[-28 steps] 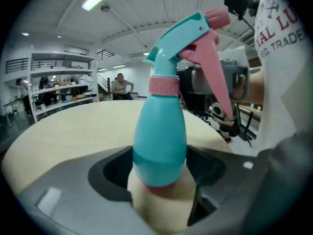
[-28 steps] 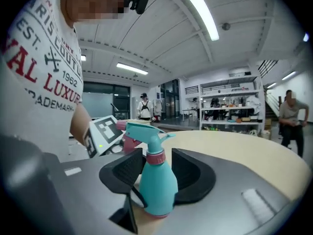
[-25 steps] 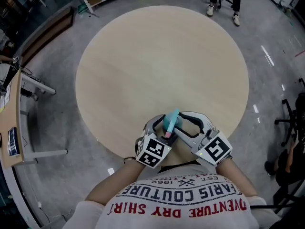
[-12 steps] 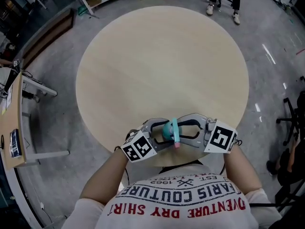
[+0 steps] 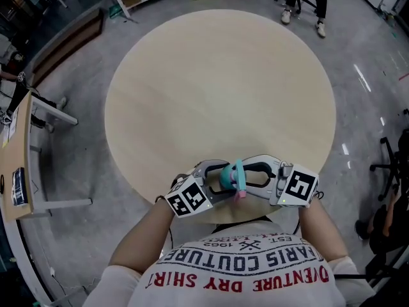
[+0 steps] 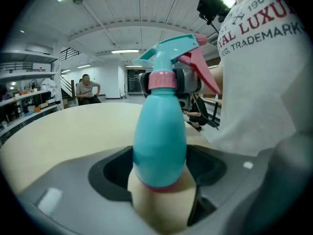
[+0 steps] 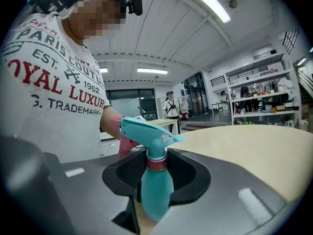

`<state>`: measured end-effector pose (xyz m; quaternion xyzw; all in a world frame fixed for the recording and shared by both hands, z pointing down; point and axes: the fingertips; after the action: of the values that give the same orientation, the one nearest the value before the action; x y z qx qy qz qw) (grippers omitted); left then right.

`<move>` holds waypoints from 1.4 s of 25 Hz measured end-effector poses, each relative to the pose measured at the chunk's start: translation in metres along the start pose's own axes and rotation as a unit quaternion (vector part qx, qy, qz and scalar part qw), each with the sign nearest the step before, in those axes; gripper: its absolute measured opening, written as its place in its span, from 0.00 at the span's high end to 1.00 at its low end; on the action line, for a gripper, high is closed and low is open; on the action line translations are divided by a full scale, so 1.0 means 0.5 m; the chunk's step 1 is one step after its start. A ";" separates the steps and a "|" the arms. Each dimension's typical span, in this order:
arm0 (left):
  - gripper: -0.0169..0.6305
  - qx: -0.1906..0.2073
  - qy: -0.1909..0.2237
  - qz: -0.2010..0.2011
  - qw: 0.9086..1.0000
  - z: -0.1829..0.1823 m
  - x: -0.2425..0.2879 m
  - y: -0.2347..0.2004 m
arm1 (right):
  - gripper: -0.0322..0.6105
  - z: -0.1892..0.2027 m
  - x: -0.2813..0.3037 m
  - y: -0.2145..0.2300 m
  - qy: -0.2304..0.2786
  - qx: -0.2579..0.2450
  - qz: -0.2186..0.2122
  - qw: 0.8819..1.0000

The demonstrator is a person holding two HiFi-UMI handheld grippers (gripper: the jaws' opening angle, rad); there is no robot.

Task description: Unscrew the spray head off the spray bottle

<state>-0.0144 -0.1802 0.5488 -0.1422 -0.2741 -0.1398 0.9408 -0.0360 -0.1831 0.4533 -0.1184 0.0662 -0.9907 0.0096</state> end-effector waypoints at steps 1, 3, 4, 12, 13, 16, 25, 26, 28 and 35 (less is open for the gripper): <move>0.45 -0.002 0.001 -0.003 1.000 -0.001 0.000 -0.001 | 0.74 0.000 -0.001 0.001 -0.003 -0.001 0.004 1.000; 0.45 -0.009 0.007 -0.013 1.000 -0.004 0.000 -0.001 | 0.74 -0.002 -0.004 0.003 -0.005 -0.007 0.014 1.000; 0.45 -0.014 0.011 -0.019 1.000 -0.005 0.002 -0.002 | 0.74 -0.009 -0.009 0.006 0.004 -0.004 0.022 1.000; 0.45 -0.050 0.025 -0.085 0.995 0.011 -0.024 -0.050 | 0.74 -0.102 -0.045 0.041 0.078 0.045 0.080 0.993; 0.46 -0.056 0.025 -0.093 0.994 0.016 -0.029 -0.057 | 0.74 -0.118 -0.050 0.044 0.088 0.047 0.087 0.991; 0.45 -0.066 0.027 -0.109 0.991 0.026 -0.038 -0.069 | 0.74 -0.167 -0.078 0.056 0.110 0.038 0.115 0.986; 0.45 -0.084 0.030 -0.127 0.988 0.010 -0.030 -0.091 | 0.74 -0.245 -0.241 0.150 0.084 0.019 0.214 0.973; 0.45 -0.084 0.030 -0.126 0.988 0.012 -0.031 -0.090 | 0.74 -0.214 -0.244 0.171 0.045 0.032 0.234 0.971; 0.45 -0.084 0.032 -0.124 0.988 0.016 -0.035 -0.086 | 0.74 -0.134 -0.240 0.209 -0.030 0.075 0.268 0.960; 0.45 -0.071 0.026 -0.117 0.990 0.010 -0.035 -0.083 | 0.74 0.113 -0.134 0.264 -0.175 0.188 0.247 0.934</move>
<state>-0.0452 -0.2134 0.5510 -0.1719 -0.2539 -0.2716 0.9122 0.0429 -0.3189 0.4742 -0.2657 -0.0969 -0.9151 0.2875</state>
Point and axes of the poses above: the fingertips, and each gripper's own axes: x forward along the fingers, y to its right, z out of its underside, and after that the axes turned 12 degrees about -x, right-handed
